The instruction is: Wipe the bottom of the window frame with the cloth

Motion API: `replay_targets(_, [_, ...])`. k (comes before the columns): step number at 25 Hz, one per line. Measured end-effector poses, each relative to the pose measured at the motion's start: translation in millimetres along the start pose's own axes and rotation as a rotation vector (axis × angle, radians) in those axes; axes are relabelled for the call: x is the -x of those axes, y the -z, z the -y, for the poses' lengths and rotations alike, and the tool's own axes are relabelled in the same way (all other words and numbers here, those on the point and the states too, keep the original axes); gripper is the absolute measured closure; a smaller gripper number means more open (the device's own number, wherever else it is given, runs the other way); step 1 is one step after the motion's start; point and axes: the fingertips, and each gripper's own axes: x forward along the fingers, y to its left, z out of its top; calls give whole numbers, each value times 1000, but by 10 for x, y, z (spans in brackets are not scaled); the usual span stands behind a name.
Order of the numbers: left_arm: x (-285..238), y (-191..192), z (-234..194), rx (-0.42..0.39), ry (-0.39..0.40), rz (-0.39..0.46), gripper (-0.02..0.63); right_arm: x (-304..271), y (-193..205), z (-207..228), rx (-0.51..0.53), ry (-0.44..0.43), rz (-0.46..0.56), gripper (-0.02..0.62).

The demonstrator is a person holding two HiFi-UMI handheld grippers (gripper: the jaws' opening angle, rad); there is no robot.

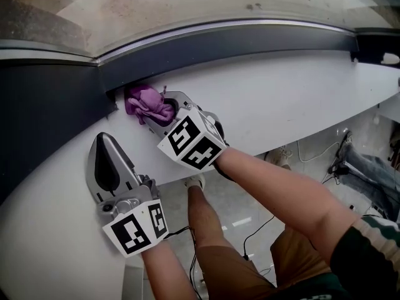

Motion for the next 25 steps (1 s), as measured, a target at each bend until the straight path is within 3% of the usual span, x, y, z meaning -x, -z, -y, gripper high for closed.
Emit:
replay_targets(17, [-81,-77,385,-54,49,-21,603,334,203,359,-12,74,-33,443])
replay_targets(25, [-156,-60,697,-29,103,-39,603,565,305,621,-27,112,-29,443])
